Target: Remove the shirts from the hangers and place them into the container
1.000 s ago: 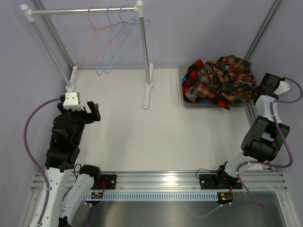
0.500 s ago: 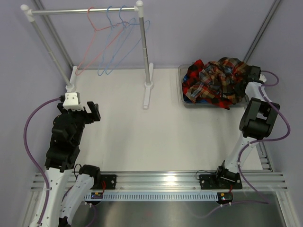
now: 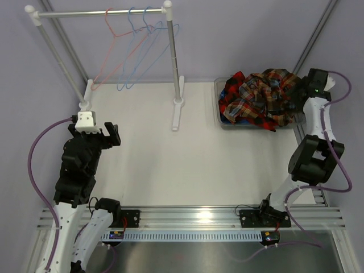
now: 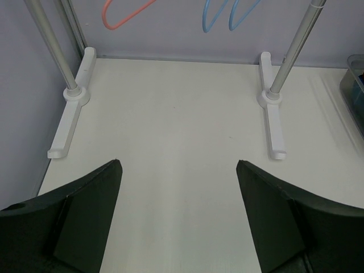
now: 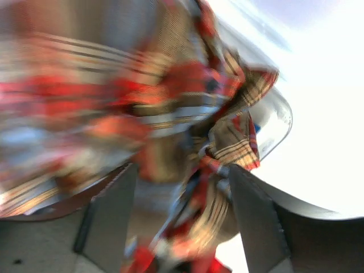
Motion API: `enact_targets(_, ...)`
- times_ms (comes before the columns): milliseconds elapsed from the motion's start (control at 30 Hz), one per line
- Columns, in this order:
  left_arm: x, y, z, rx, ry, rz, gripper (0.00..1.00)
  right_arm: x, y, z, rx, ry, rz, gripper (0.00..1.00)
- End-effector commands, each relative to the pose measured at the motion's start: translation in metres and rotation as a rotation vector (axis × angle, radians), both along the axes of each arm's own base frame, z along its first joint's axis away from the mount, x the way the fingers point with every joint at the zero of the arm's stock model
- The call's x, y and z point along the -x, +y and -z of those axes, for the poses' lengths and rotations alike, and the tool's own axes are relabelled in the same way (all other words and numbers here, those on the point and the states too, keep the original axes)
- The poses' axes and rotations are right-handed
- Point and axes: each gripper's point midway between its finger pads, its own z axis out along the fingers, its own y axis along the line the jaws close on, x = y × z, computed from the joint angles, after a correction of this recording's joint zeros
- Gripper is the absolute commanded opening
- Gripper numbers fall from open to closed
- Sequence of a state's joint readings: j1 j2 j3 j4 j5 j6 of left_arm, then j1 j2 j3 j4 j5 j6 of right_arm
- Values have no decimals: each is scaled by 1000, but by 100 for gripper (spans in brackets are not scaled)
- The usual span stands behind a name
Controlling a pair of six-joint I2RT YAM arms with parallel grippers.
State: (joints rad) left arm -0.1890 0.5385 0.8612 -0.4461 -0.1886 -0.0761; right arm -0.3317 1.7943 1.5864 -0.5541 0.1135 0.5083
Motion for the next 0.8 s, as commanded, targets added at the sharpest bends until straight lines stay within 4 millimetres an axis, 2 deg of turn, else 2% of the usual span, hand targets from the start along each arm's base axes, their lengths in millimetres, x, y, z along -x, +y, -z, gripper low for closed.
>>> enact_targets(0,0,4,-24,-3,-85,-17,88,24,5,-128,156,-221,-33,78)
enact_targets(33,1,4,-27,-3,-88,-20,88,40,11,-156,179,-282,-37,84)
enact_targets(67,5,6,-39,2,-111,-24,89,48,17,-169,185,-316,-56,87)
enact_targets(100,8,7,-42,3,-109,-25,90,57,23,-179,196,-346,-75,90)
enact_targets(133,11,7,-46,5,-111,-27,91,79,33,-210,224,-425,-88,94)
enact_targets(200,21,9,-62,14,-136,-29,93,102,46,-235,254,-501,-124,98)
enact_targets(233,24,10,-66,17,-142,-28,94,130,56,-264,291,-583,-129,98)
enact_targets(267,28,10,-70,23,-153,-28,94,145,62,-277,309,-623,-137,99)
enact_targets(300,34,12,-76,23,-157,-32,96,173,72,-297,344,-684,-142,99)
enact_targets(367,41,15,-82,22,-169,-41,98,200,85,-313,372,-745,-165,99)
enact_targets(400,49,18,-88,22,-183,-46,99,226,100,-325,393,-802,-199,99)
enact_targets(533,70,28,-100,15,-219,-77,99,272,130,-329,422,-861,-289,99)
enact_targets(567,74,30,-99,8,-216,-83,99,277,132,-319,417,-831,-293,99)
enact_targets(633,85,33,-105,14,-241,-88,99,294,142,-315,423,-837,-325,100)
enact_targets(767,98,31,-102,26,-240,-64,99,319,165,-303,414,-903,-422,100)
